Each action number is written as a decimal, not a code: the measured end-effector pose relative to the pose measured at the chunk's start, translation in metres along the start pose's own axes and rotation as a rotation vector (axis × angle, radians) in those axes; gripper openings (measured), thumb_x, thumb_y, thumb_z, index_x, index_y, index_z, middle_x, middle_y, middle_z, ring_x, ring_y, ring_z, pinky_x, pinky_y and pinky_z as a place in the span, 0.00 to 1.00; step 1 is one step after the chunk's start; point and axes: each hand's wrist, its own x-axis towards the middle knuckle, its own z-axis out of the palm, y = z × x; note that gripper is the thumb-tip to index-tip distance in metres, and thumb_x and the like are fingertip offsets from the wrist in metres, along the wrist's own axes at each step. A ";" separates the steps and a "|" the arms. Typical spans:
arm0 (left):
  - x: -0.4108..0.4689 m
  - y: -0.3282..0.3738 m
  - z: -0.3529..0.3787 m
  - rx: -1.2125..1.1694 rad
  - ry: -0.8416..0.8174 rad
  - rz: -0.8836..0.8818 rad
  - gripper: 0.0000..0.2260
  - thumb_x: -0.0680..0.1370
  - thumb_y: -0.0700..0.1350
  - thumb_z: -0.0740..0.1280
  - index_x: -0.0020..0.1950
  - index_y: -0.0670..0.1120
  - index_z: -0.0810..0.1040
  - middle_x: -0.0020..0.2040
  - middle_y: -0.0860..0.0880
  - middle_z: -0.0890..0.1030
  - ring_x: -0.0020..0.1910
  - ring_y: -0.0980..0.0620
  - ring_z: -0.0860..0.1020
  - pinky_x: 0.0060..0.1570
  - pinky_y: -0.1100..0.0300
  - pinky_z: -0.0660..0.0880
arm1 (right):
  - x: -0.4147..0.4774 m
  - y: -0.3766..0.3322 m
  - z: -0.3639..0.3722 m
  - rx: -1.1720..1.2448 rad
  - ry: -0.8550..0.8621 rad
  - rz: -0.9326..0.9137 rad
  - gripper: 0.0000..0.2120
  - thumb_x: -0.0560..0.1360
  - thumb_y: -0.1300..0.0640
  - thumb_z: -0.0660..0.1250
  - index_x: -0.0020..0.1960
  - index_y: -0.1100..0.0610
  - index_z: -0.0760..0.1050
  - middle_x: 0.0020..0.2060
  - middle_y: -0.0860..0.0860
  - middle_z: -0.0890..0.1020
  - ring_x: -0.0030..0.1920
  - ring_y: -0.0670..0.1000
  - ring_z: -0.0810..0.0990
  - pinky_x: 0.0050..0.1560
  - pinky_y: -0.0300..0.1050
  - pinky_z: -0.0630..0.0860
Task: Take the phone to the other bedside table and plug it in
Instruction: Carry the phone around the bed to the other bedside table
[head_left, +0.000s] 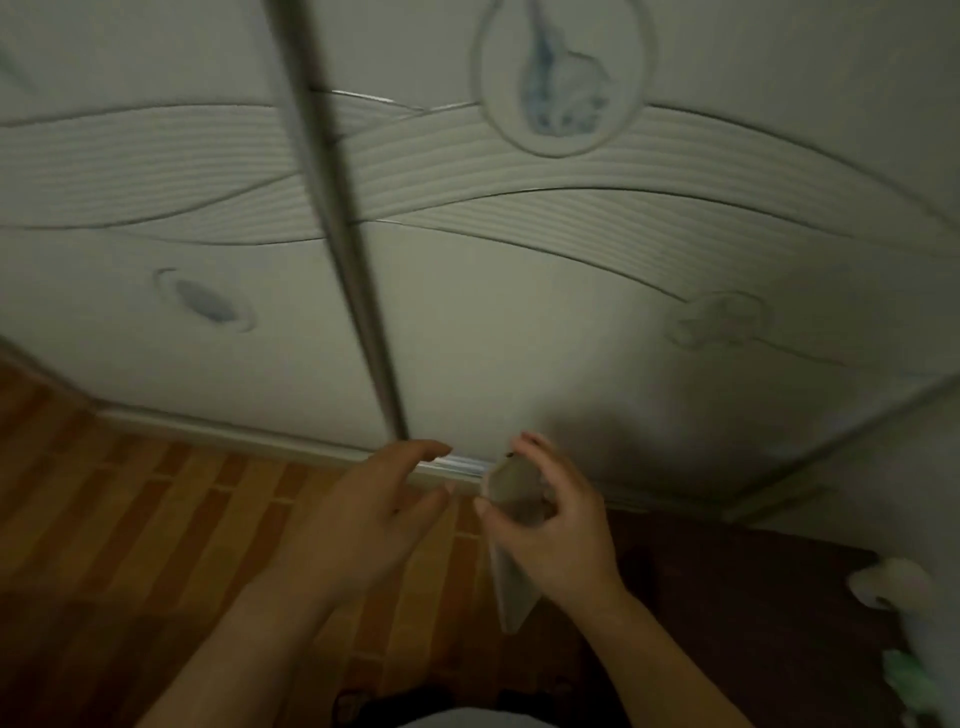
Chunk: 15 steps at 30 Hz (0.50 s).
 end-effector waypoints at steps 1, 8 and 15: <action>-0.014 -0.015 -0.016 0.014 0.024 -0.028 0.15 0.74 0.57 0.63 0.60 0.61 0.71 0.58 0.61 0.75 0.55 0.64 0.71 0.51 0.67 0.68 | 0.002 -0.011 0.021 0.011 -0.032 -0.016 0.26 0.63 0.48 0.75 0.60 0.47 0.74 0.65 0.48 0.73 0.65 0.45 0.71 0.62 0.53 0.72; -0.103 -0.110 -0.115 0.023 0.210 -0.230 0.17 0.74 0.59 0.59 0.63 0.60 0.68 0.60 0.60 0.73 0.54 0.64 0.69 0.47 0.66 0.67 | 0.000 -0.079 0.169 0.040 -0.348 -0.192 0.25 0.64 0.38 0.70 0.60 0.38 0.71 0.66 0.41 0.70 0.65 0.36 0.66 0.61 0.40 0.70; -0.162 -0.170 -0.179 -0.014 0.372 -0.385 0.18 0.73 0.62 0.57 0.62 0.62 0.67 0.61 0.59 0.73 0.57 0.63 0.69 0.54 0.62 0.68 | -0.004 -0.120 0.278 0.190 -0.589 -0.237 0.23 0.63 0.43 0.73 0.56 0.34 0.72 0.61 0.35 0.72 0.59 0.37 0.73 0.53 0.36 0.75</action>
